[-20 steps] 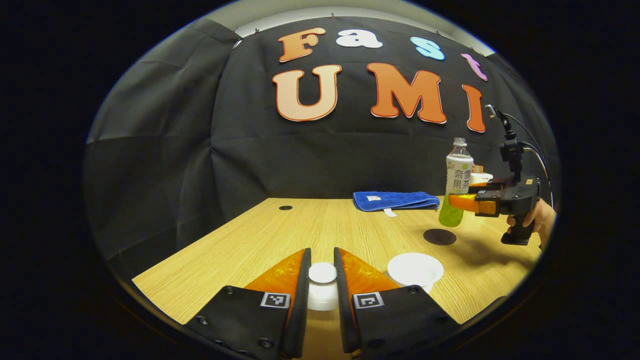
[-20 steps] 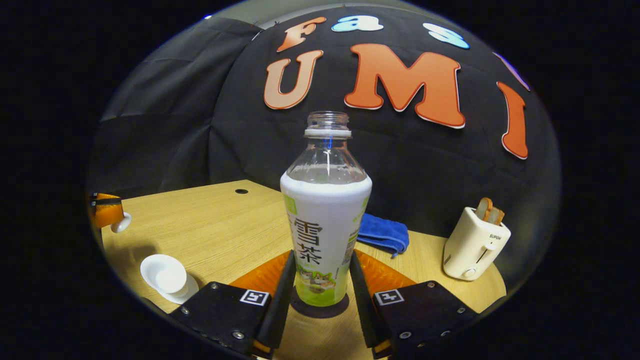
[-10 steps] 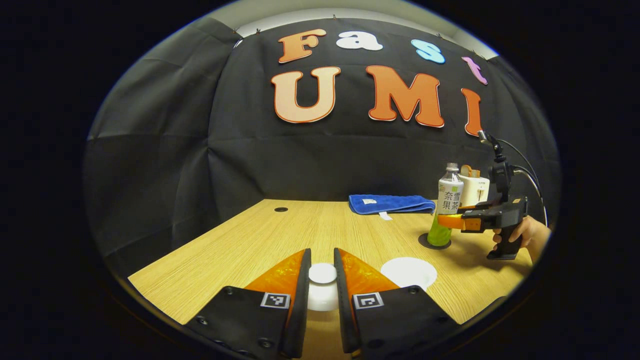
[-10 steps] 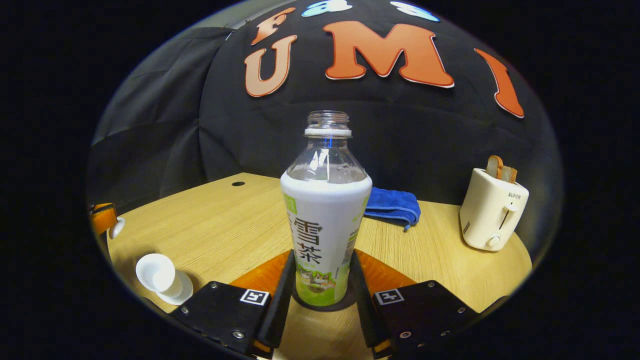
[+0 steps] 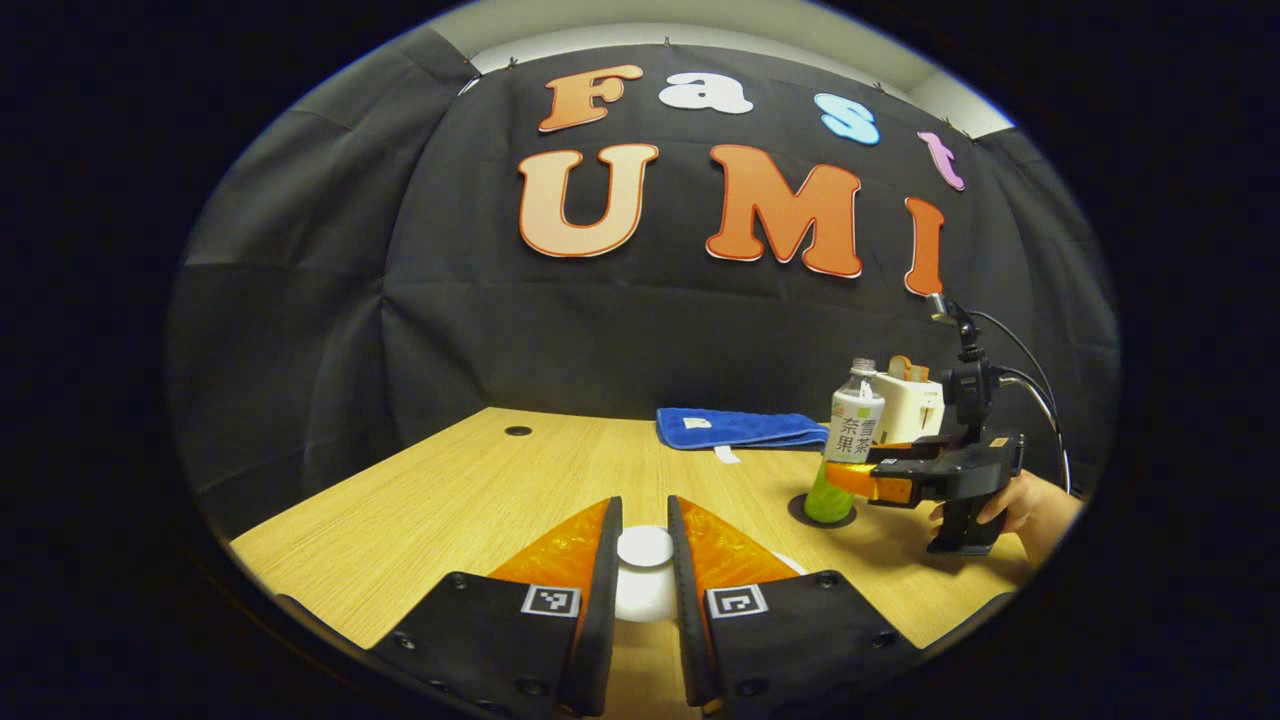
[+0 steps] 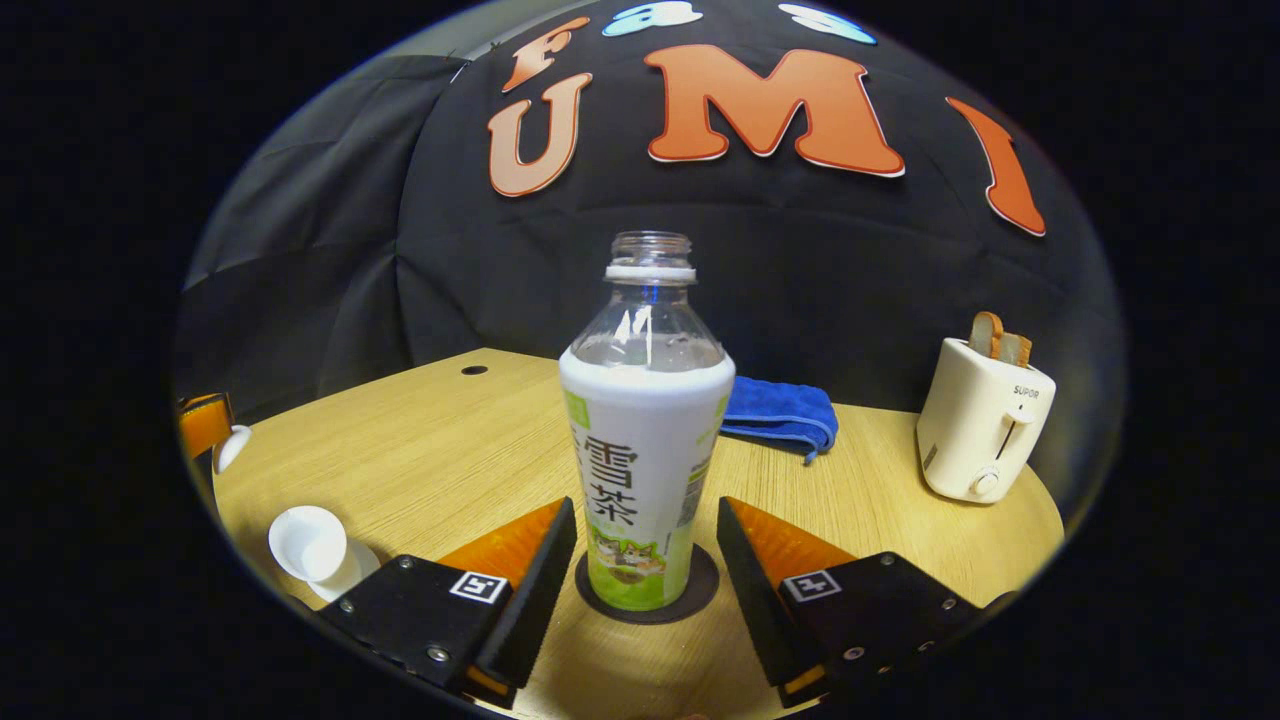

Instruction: Open the teacup lid with one hand, grasp the water bottle and pour water into the teacup with the other hand; after pouring, place the water bottle on the coaster and then close the teacup lid.

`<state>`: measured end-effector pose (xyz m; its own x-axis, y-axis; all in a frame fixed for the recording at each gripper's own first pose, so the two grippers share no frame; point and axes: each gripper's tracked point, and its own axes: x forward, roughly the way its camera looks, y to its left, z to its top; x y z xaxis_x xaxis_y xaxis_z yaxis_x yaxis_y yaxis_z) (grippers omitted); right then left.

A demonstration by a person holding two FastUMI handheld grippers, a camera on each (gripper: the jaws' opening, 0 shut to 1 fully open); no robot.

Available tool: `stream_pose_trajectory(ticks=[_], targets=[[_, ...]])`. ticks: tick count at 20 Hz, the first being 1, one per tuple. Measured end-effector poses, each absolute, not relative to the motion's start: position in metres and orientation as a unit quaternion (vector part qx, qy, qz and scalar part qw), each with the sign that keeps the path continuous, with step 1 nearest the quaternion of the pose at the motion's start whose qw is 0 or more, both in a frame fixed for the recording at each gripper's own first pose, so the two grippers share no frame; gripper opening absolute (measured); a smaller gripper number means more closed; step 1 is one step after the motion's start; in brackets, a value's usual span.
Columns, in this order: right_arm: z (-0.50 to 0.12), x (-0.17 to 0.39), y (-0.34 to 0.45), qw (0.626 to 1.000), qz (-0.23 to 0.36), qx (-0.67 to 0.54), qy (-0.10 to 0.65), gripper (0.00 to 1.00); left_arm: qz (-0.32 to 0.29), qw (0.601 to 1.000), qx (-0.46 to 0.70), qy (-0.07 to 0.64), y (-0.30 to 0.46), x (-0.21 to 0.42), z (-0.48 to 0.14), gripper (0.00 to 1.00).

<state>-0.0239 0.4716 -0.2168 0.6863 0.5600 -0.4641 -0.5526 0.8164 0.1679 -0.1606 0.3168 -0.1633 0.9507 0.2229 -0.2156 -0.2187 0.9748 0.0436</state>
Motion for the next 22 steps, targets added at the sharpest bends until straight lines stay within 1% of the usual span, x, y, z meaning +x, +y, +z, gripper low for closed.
stream_pose_trajectory(ticks=[2, 8, 9, 10, 12, 13, 16, 22], targets=[[-0.208, -0.022, 0.463, 0.923, 0.297, 0.005, 0.243, 0.90, 0.101, 0.989, 0.009, 0.108, 0.306, -0.153, -0.163, 0.32], [-0.177, -0.035, 0.435, 0.934, 0.289, -0.003, 0.209, 0.95, 0.078, 0.989, 0.004, 0.126, 0.278, -0.137, -0.184, 0.32], [-0.173, -0.037, 0.428, 0.936, 0.284, -0.010, 0.206, 0.96, 0.076, 0.988, 0.008, 0.133, 0.276, -0.136, -0.189, 0.30], [-0.167, -0.040, 0.424, 0.937, 0.286, -0.009, 0.198, 0.96, 0.077, 0.987, 0.012, 0.141, 0.276, -0.135, -0.195, 0.32], [-0.154, -0.047, 0.419, 0.939, 0.288, 0.001, 0.186, 0.96, 0.072, 0.986, 0.010, 0.152, 0.269, -0.131, -0.204, 0.30], [-0.149, -0.050, 0.416, 0.941, 0.288, 0.006, 0.179, 0.96, 0.070, 0.985, 0.012, 0.158, 0.267, -0.131, -0.209, 0.32], [-0.136, -0.059, 0.406, 0.945, 0.285, 0.012, 0.163, 0.96, 0.069, 0.983, 0.027, 0.168, 0.262, -0.126, -0.219, 0.32], [-0.133, -0.073, 0.396, 0.943, 0.292, 0.016, 0.157, 0.96, 0.071, 0.978, 0.044, 0.189, 0.259, -0.126, -0.236, 0.32]])
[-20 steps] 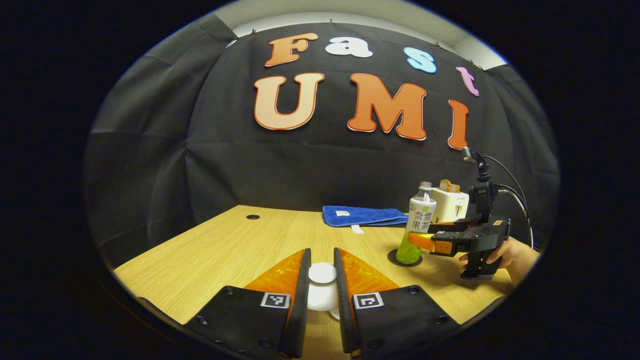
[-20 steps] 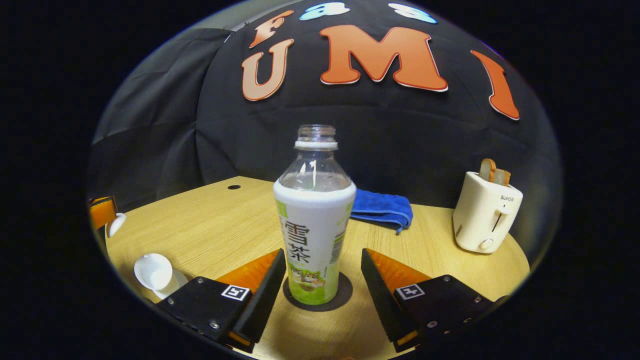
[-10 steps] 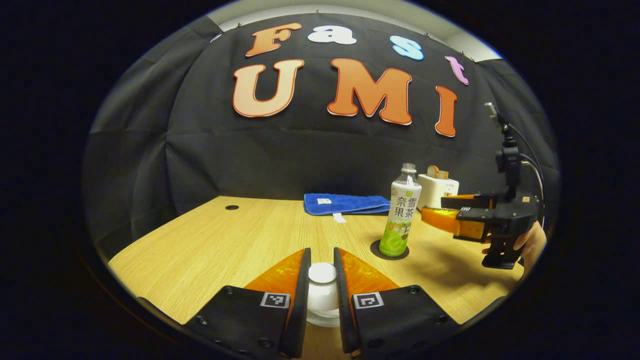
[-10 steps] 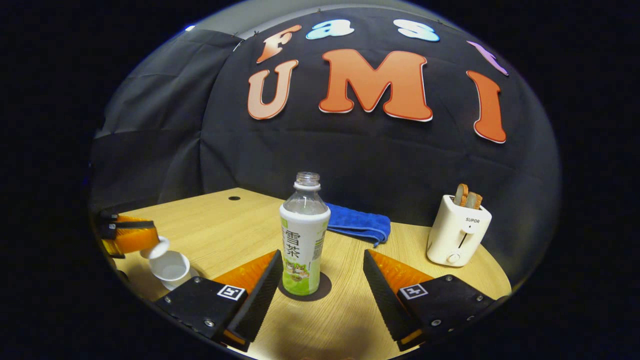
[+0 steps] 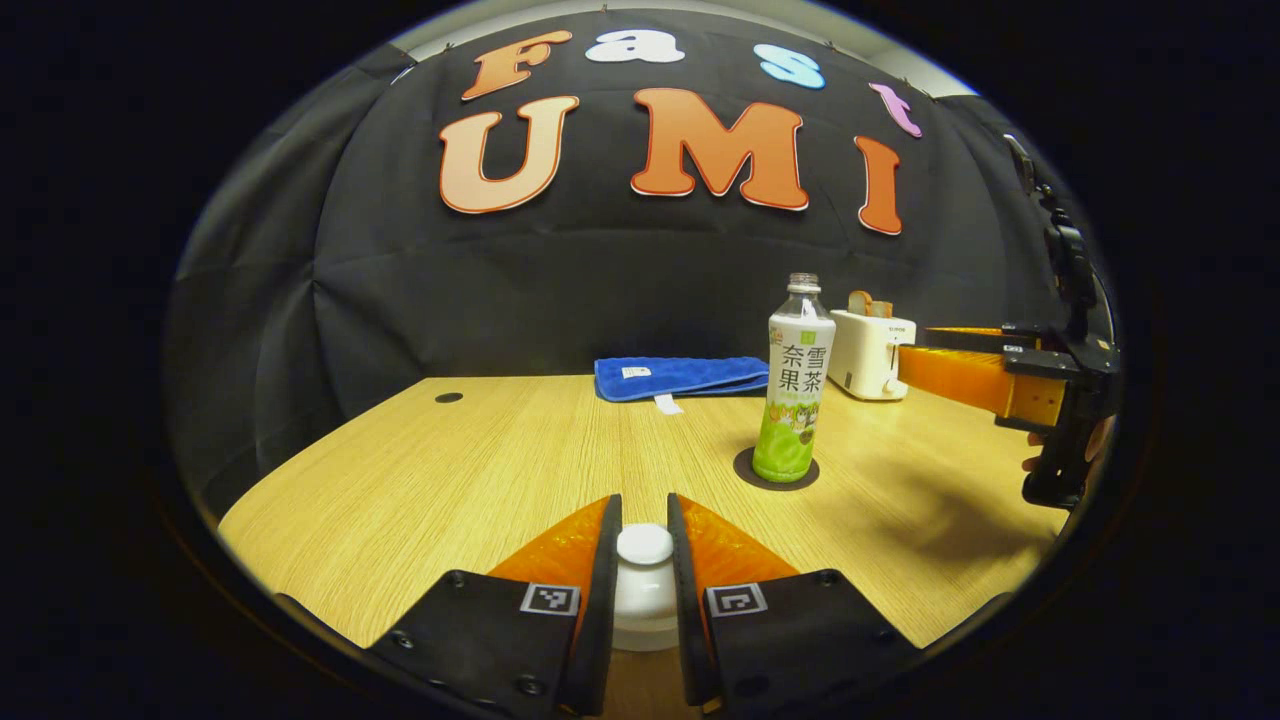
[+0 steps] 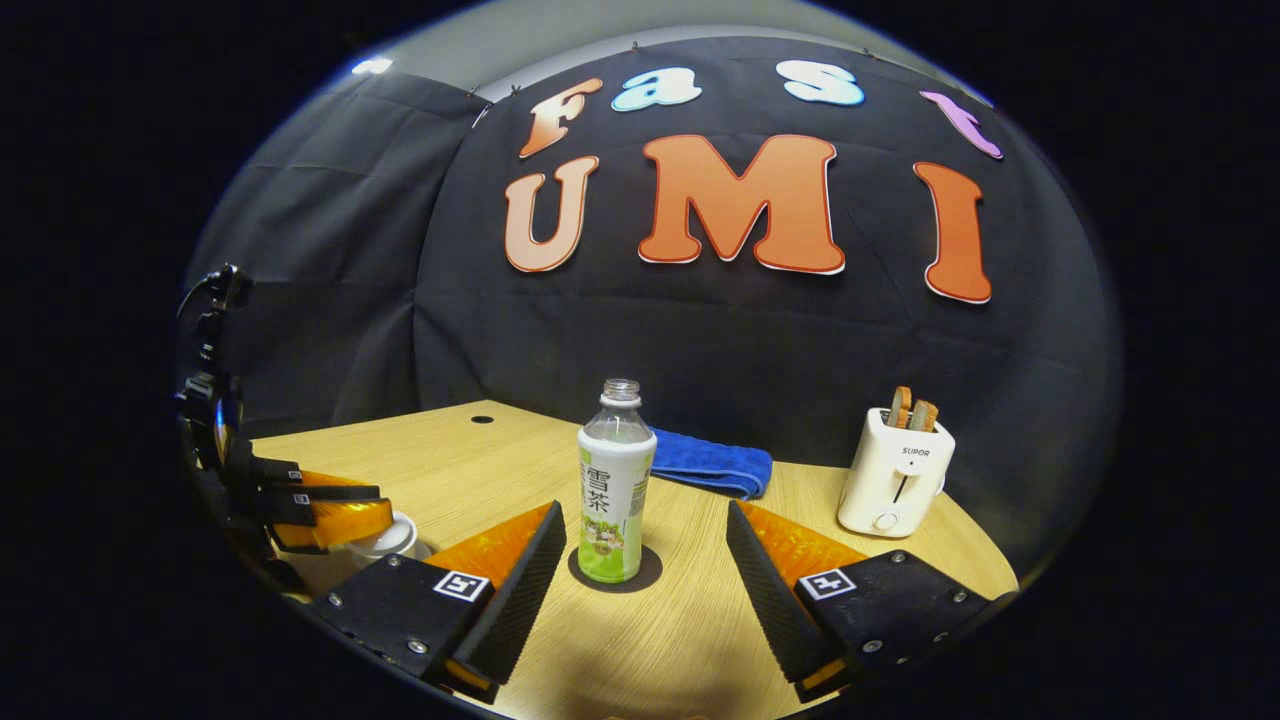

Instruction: Open the teacup lid with one hand, grasp the water bottle and pour water into the teacup with the other hand; after pouring, place the water bottle on the coaster and then close the teacup lid.

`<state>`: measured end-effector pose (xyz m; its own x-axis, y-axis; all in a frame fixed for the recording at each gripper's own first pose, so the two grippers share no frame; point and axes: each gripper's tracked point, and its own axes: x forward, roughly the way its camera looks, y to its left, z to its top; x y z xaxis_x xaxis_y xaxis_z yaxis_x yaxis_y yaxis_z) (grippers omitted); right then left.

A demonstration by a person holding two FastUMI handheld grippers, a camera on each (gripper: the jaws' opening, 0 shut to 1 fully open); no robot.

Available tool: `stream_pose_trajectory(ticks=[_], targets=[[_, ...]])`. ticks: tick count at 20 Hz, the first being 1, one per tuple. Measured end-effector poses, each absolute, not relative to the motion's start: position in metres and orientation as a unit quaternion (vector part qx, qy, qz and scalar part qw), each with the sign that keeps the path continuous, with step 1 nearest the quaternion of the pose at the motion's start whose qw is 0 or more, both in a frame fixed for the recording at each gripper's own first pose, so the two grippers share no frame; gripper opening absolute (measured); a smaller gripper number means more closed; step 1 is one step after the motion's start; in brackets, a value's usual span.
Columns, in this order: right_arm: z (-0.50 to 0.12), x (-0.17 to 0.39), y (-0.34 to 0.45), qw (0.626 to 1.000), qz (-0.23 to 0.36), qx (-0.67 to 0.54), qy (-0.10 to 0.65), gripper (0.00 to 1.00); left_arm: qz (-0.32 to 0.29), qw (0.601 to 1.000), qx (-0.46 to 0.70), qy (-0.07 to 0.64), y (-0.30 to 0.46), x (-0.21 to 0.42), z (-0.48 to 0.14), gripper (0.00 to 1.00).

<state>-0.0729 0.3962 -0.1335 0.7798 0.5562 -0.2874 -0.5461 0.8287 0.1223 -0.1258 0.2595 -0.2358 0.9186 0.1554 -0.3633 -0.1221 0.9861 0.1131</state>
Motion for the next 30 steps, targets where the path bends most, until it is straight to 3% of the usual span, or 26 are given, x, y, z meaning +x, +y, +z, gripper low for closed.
stream_pose_trajectory(ticks=[7, 9, 10, 11, 15, 17, 24, 25, 30], targets=[[-0.129, -0.079, 0.391, 0.944, 0.290, 0.022, 0.155, 0.96, 0.068, 0.978, 0.060, 0.187, 0.256, -0.129, -0.231, 0.36], [-0.125, -0.081, 0.388, 0.946, 0.287, 0.024, 0.150, 0.96, 0.071, 0.982, 0.067, 0.159, 0.255, -0.128, -0.211, 0.58], [-0.121, -0.082, 0.387, 0.947, 0.285, 0.026, 0.147, 0.96, 0.076, 0.983, 0.074, 0.147, 0.257, -0.127, -0.201, 0.61], [-0.118, -0.082, 0.385, 0.948, 0.282, 0.028, 0.144, 0.96, 0.081, 0.984, 0.080, 0.134, 0.258, -0.126, -0.191, 0.71], [-0.087, -0.088, 0.379, 0.956, 0.268, 0.030, 0.116, 0.97, 0.095, 0.989, 0.063, 0.089, 0.256, -0.121, -0.147, 0.93], [-0.076, -0.088, 0.373, 0.961, 0.255, 0.029, 0.103, 0.97, 0.103, 0.991, 0.057, 0.070, 0.256, -0.120, -0.128, 0.98], [-0.031, -0.094, 0.356, 0.971, 0.227, 0.053, 0.055, 0.96, 0.109, 0.993, 0.038, 0.010, 0.245, -0.116, -0.073, 0.94], [-0.028, -0.096, 0.355, 0.972, 0.225, 0.052, 0.054, 0.96, 0.110, 0.993, 0.032, 0.006, 0.245, -0.116, -0.066, 0.98], [-0.011, -0.112, 0.348, 0.975, 0.211, 0.045, 0.043, 0.96, 0.131, 0.991, 0.036, 0.005, 0.253, -0.115, -0.043, 0.95]])
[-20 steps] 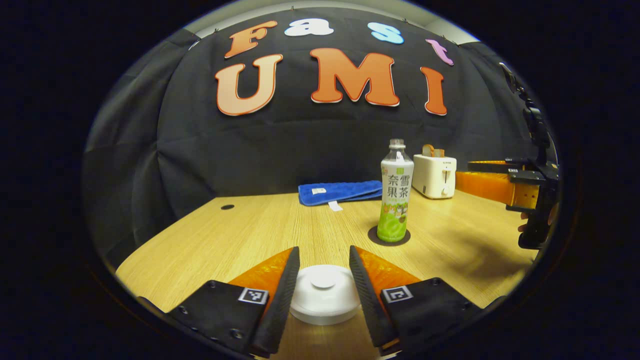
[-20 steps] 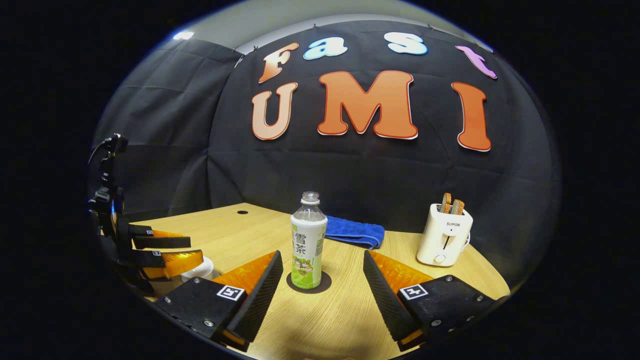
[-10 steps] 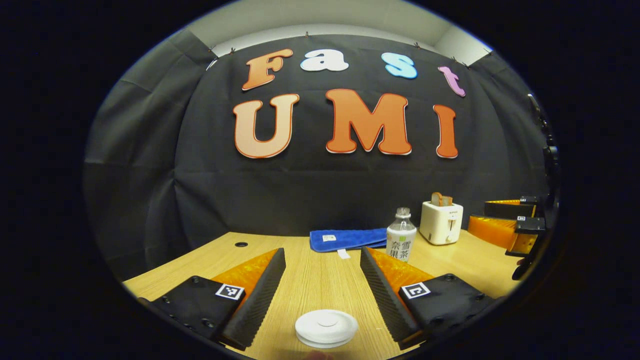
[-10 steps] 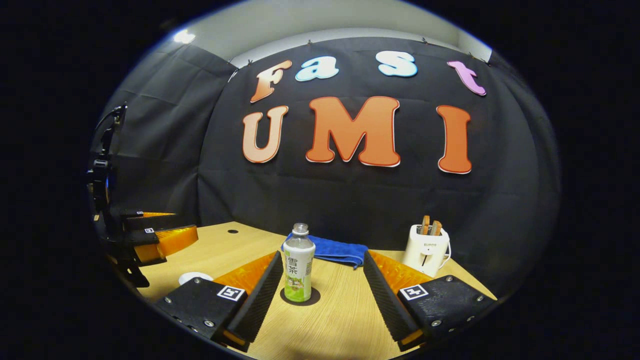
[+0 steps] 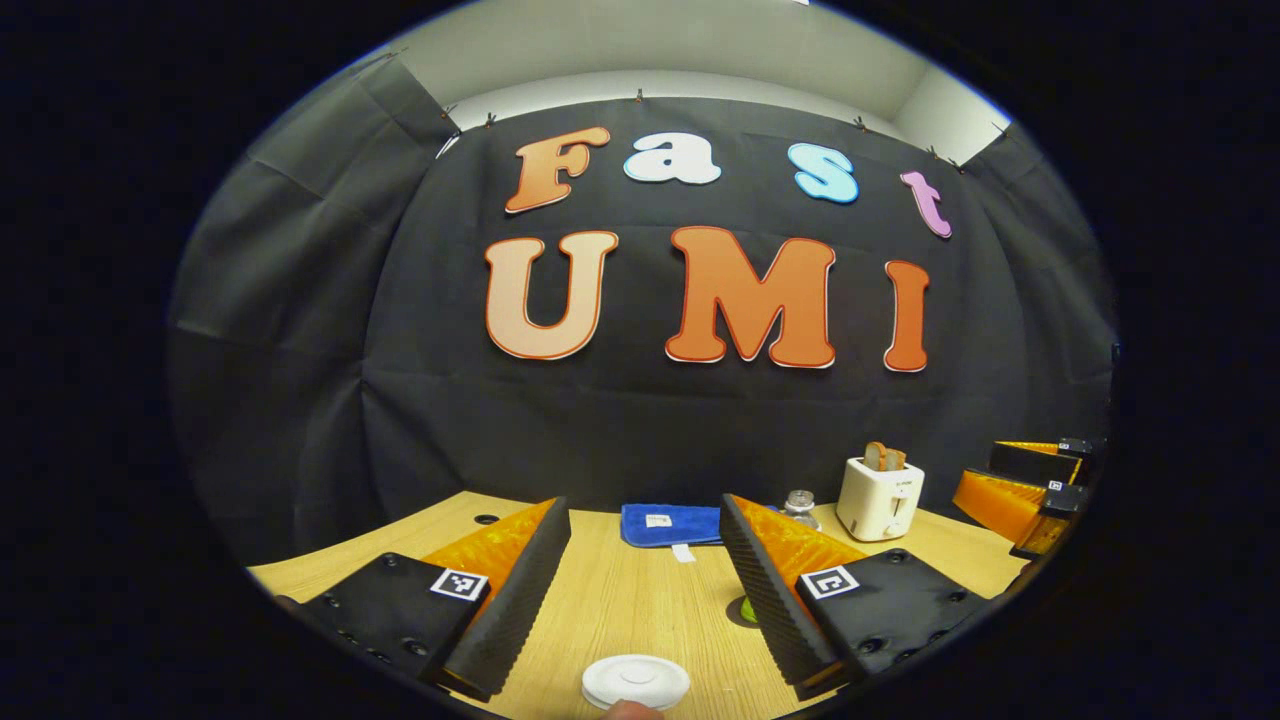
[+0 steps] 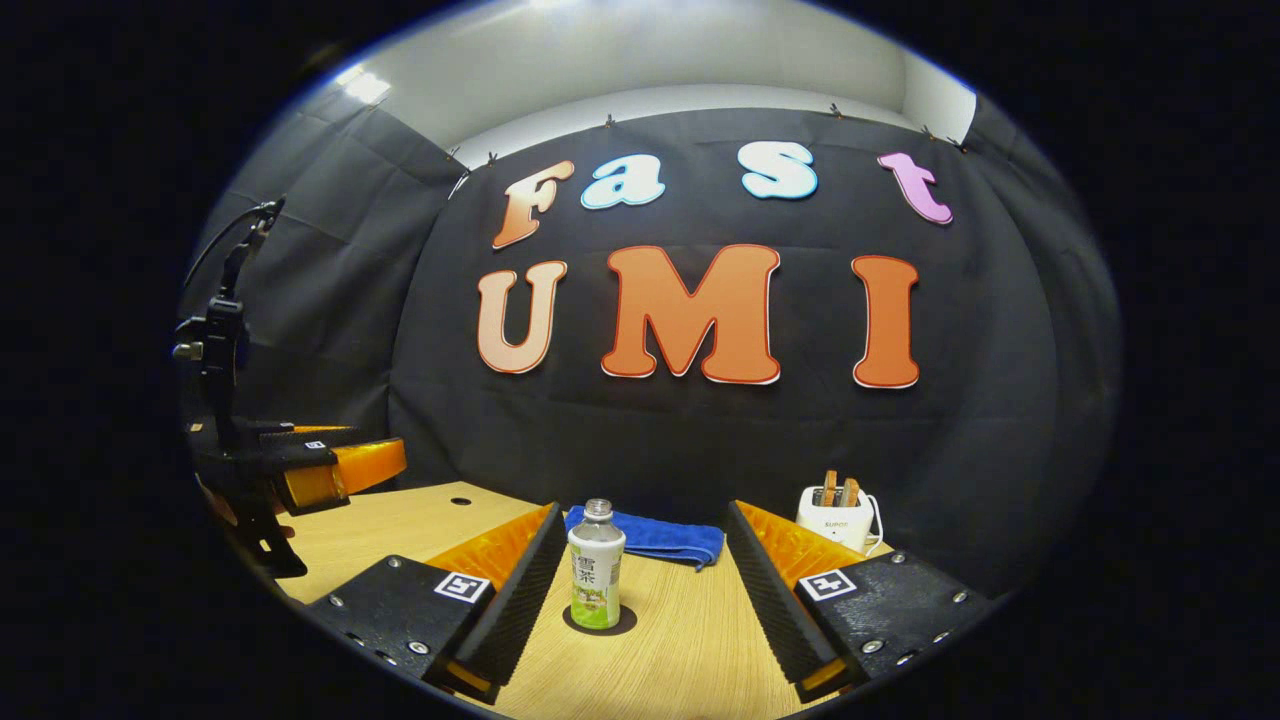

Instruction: Open the teacup lid with one hand, grasp the water bottle and pour water into the teacup with the other hand; after pouring, place the water bottle on the coaster and then close the teacup lid.

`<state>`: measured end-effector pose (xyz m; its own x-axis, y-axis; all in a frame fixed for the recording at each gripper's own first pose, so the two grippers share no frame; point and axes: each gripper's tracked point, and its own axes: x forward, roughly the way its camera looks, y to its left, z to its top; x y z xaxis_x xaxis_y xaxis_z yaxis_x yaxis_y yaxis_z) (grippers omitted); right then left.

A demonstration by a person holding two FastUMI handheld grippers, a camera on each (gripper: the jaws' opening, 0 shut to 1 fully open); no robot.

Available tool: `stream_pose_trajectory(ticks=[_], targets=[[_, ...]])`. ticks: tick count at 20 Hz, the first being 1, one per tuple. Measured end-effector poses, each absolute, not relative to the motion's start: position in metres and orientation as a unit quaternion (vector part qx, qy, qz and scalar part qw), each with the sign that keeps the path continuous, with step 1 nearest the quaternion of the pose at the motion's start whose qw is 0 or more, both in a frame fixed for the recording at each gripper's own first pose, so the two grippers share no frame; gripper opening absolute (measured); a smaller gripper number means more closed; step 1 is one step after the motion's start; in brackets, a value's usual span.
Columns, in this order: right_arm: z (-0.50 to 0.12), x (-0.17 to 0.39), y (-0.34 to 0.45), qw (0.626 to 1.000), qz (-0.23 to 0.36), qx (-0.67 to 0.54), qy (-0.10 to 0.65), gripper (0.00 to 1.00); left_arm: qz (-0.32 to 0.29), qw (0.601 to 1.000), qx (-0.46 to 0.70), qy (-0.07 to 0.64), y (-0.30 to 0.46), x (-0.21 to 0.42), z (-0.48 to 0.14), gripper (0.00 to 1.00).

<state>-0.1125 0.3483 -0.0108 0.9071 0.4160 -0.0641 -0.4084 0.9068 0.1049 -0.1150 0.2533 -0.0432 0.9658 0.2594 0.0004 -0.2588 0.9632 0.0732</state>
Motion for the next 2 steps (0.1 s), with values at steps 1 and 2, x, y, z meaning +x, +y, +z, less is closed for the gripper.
stream_pose_trajectory(ticks=[1, 2], targets=[[-0.0105, -0.1135, 0.3484, 0.976, 0.207, 0.044, 0.042, 0.96, 0.135, 0.990, 0.041, 0.005, 0.2525, -0.1148, -0.0423, 0.97], [-0.0130, -0.1140, 0.3486, 0.977, 0.202, 0.042, 0.045, 0.96, 0.131, 0.990, 0.044, 0.007, 0.2495, -0.1151, -0.0418, 0.95]])
